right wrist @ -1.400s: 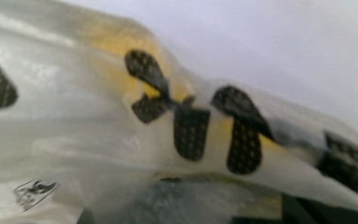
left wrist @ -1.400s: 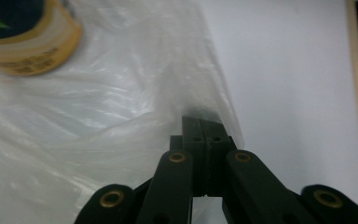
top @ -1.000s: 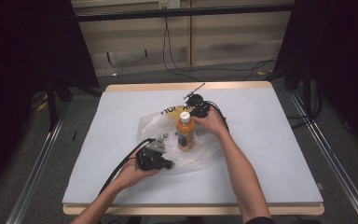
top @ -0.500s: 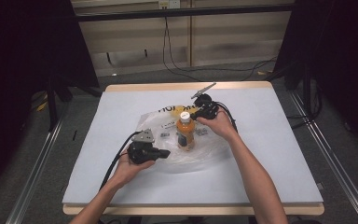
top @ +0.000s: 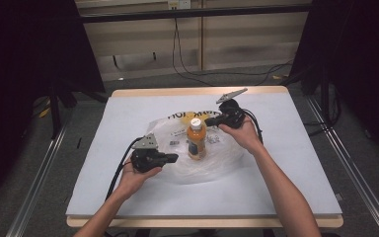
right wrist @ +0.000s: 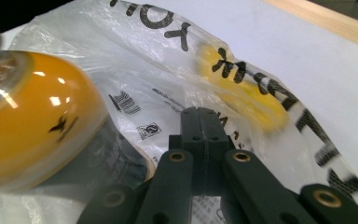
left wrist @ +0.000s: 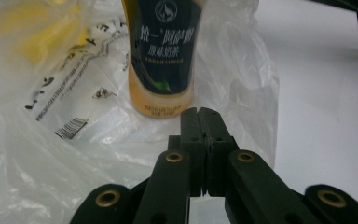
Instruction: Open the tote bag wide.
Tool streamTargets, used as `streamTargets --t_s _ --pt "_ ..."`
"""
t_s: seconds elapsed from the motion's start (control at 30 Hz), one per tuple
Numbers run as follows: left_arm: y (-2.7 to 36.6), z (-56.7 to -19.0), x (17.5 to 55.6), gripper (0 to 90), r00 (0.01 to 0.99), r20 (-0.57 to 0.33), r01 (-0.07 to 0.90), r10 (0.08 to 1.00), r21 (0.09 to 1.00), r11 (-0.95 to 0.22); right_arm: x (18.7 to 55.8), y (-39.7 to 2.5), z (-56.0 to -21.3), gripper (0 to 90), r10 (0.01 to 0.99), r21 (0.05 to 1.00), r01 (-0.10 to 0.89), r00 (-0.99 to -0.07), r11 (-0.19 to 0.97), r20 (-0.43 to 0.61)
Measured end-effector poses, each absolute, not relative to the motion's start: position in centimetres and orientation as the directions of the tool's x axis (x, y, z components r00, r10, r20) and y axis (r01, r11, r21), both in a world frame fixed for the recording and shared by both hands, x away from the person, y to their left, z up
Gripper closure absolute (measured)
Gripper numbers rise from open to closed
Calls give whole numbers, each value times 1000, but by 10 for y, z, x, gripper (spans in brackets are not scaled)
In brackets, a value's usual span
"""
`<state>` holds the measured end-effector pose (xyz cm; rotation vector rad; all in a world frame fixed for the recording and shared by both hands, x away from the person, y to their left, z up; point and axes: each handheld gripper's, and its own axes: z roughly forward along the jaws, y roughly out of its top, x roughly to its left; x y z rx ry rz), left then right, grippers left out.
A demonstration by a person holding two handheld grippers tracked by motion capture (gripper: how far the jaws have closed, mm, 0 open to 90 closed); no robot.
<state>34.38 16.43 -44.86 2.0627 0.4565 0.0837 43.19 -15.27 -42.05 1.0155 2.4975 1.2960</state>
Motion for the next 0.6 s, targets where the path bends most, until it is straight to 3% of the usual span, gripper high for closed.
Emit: streamTargets --t_s 0.17,0.33,0.53,0.6 --pt "169 -444 343 832 913 -117 283 391 872 -400 420 -167 -418 900 645 795 490 -745 357 169" --pt "174 -441 344 751 906 -123 287 406 882 -374 409 -182 -414 748 666 822 480 -725 307 175" --pt "178 -434 340 580 897 -97 264 430 900 -347 392 -194 -411 477 684 864 447 -707 234 180" --pt "178 -432 338 493 890 -83 256 449 904 -341 387 -199 -412 348 697 873 438 -695 214 178"
